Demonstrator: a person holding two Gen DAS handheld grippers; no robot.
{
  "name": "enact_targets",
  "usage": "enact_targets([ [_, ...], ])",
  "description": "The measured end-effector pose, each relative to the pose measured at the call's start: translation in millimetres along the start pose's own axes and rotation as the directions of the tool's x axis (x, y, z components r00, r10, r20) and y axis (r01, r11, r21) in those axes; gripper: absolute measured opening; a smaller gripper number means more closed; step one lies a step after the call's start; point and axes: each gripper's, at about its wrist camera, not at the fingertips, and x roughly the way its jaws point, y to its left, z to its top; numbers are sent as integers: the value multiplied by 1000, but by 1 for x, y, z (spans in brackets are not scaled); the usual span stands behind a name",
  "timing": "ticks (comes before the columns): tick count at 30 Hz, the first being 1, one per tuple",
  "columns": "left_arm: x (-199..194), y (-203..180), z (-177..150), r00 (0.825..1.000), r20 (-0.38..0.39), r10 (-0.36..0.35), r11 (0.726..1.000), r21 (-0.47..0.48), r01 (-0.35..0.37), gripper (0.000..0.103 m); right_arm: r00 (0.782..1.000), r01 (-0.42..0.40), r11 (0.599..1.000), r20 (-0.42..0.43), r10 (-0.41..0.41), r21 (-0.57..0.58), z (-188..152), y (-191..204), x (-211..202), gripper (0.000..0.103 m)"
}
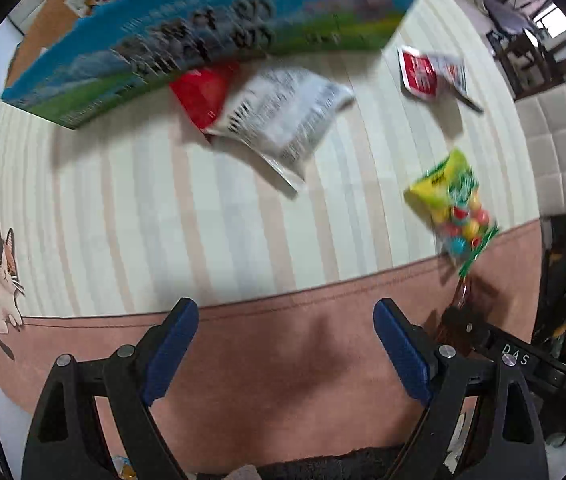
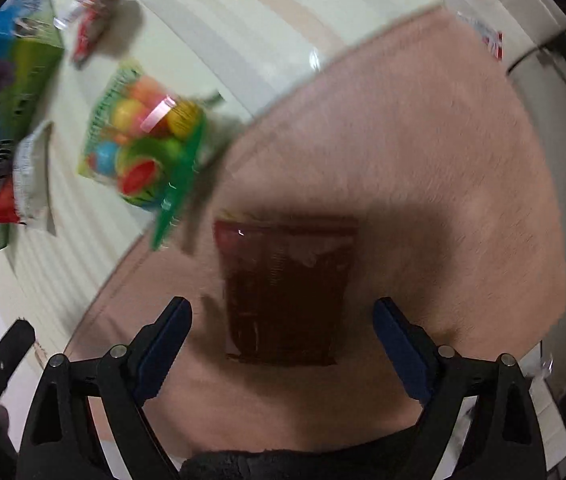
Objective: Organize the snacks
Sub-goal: 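Grasp the watermelon candy bag with left tool while right tool grasps dark red bag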
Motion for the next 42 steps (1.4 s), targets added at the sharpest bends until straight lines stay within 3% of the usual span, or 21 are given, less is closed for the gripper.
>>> enact_targets([
  [3,5,-6,-3,1000,-18,-2,1000,1,2,90,994,103,991,39,-100,-81,-5,16,1,86],
  [5,7,-10,-4,999,-29,-15,1000,-6,14,90,980,180,973,108,-165,-147,-12,24,-4,63],
  [6,7,-11,-4,999,-32,-28,1000,-10,27,90,979,183,969,119,-164,-167,-14,26,-5,60],
  [10,4,-17,1,995,-57,-86,995,-51,84,90,977,193,958,134,-167,-212,-12,18,-14,59],
  [14,-2,-25,14,985,-75,-156,980,-136,145,90,978,149,959,178,-107,-239,4,8,-46,59],
  [21,7,-63,50,963,-120,-242,938,-281,201,90,979,87,945,203,-23,-314,52,-5,-80,59],
  [24,21,-83,63,952,-154,-265,922,-329,203,89,984,54,944,176,4,-326,73,-12,-78,59],
  [31,50,-118,84,945,-215,-247,912,-381,152,89,989,24,935,143,28,-353,106,-22,-66,59],
  [39,76,-146,91,946,-271,-177,927,-369,68,89,992,5,935,117,39,-355,127,-38,-62,59],
  [42,75,-151,88,958,-263,-115,944,-330,23,73,993,-7,935,106,47,-354,131,-44,-61,59],
])
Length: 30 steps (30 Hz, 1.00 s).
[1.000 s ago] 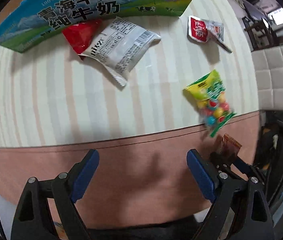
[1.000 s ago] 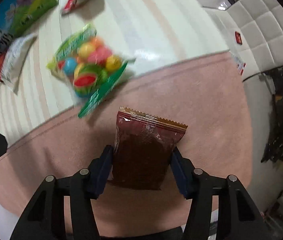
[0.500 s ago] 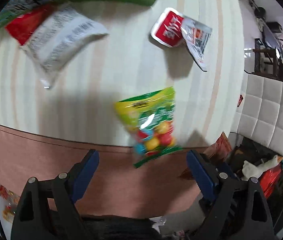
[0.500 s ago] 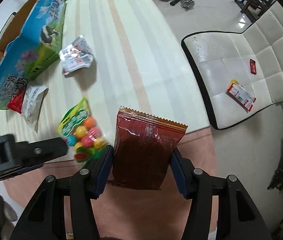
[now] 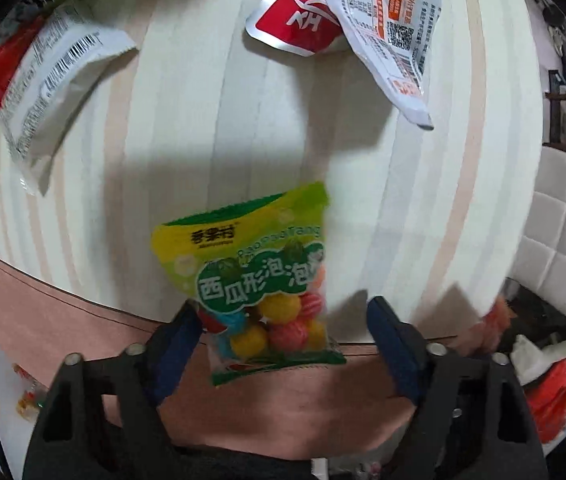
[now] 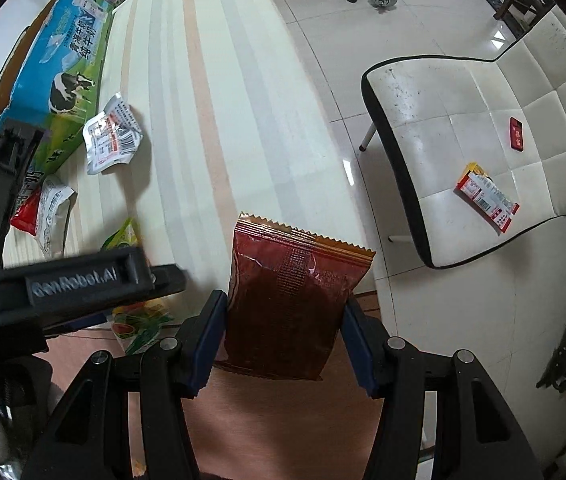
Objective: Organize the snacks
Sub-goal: 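Grasp the watermelon candy bag with left tool while right tool grasps dark red bag, then carry the candy bag and dark red bag into the box and open both tools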
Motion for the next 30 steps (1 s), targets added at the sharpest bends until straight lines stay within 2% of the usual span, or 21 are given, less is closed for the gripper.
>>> enact_targets([
  [1,0,0,-2,1000,8,21,1000,12,-21,61,1000,-3,1000,0,3,0,0,-1,0,59],
  [2,0,-4,-3,999,17,38,999,24,-38,56,1000,-5,1000,-2,5,-2,0,-1,0,59],
  [8,-2,-3,-18,994,60,91,992,87,-96,53,1000,-24,999,-20,24,-29,0,1,4,59],
  [9,-3,15,-26,993,68,98,990,99,-105,53,999,-29,999,-27,28,-40,0,3,4,59],
  [12,-1,25,-40,983,100,151,977,139,-165,53,996,-41,995,-79,34,-90,-3,16,11,59],
  [14,1,34,-48,981,111,159,973,153,-174,54,993,-38,991,-116,23,-129,-5,25,18,59],
  [18,4,41,-57,983,116,142,976,152,-158,55,986,-14,987,-165,-13,-162,-4,36,33,60],
  [21,3,48,-57,987,102,125,982,133,-138,55,986,11,984,-161,-39,-176,0,42,33,62],
  [25,4,52,-43,989,93,112,986,116,-122,55,980,40,978,-181,-77,-204,3,54,36,72],
  [28,5,67,-32,991,93,93,989,103,-102,53,984,72,973,-143,-104,-218,0,60,35,71],
  [30,6,68,-33,990,100,98,989,103,-108,53,981,129,958,-108,-160,-255,-4,69,35,63],
])
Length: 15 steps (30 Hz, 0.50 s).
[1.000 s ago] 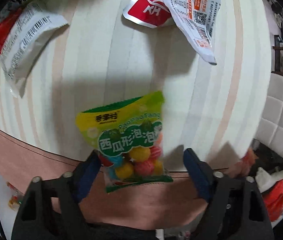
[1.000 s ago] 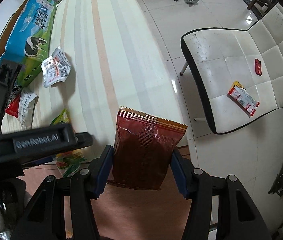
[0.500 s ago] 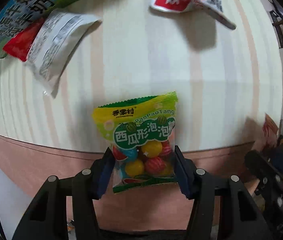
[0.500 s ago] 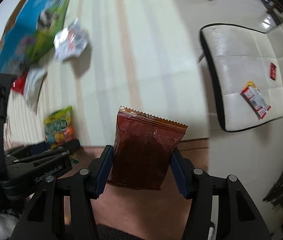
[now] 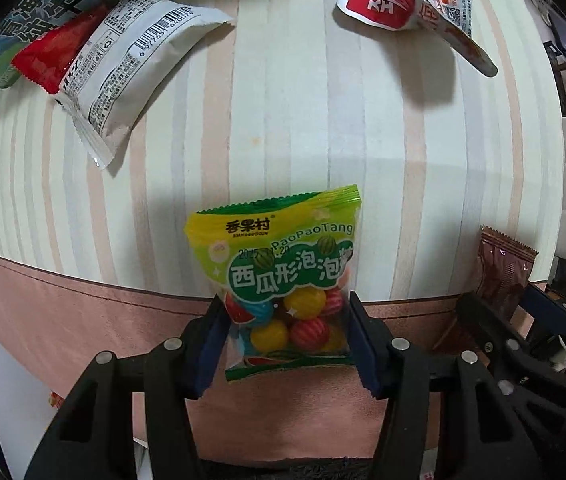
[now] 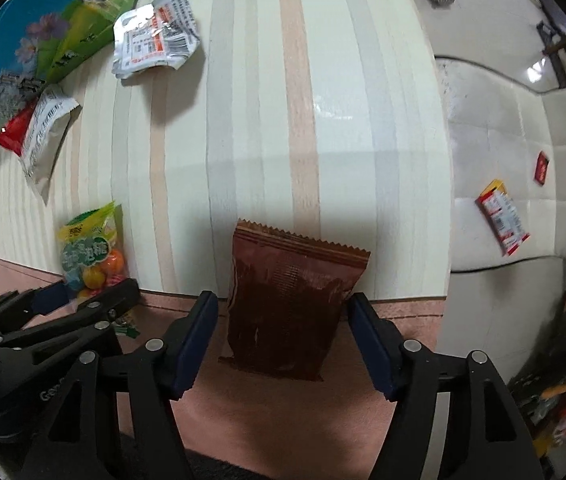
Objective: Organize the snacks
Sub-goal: 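Carry the candy bag and dark red bag into the box and open both tools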
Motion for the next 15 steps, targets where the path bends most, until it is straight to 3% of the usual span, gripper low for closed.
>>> enact_targets([
  [3,-7,-3,-2,999,25,30,999,18,-31,50,998,29,1000,54,-29,-5,-4,10,-3,59],
  [15,-29,-13,-16,992,105,67,995,61,-74,50,995,-27,1000,99,28,-4,-14,5,-21,55],
])
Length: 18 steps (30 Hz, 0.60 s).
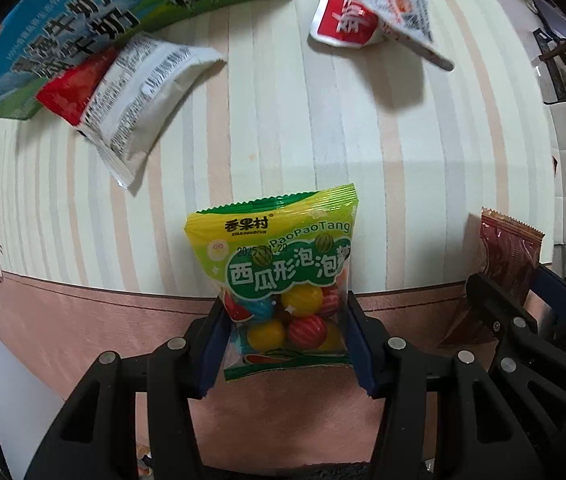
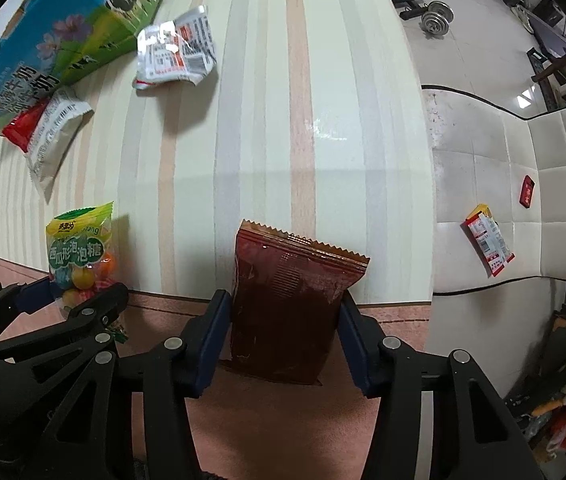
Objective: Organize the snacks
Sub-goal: 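Carry the candy bag and dark red bag into the box and open both tools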
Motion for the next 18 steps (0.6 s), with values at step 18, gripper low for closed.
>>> enact_targets([
  [18,-138,70,11,964,237,-117,988,-70,138,50,963,-193,978,173,205,-79,32,61,-125,55],
])
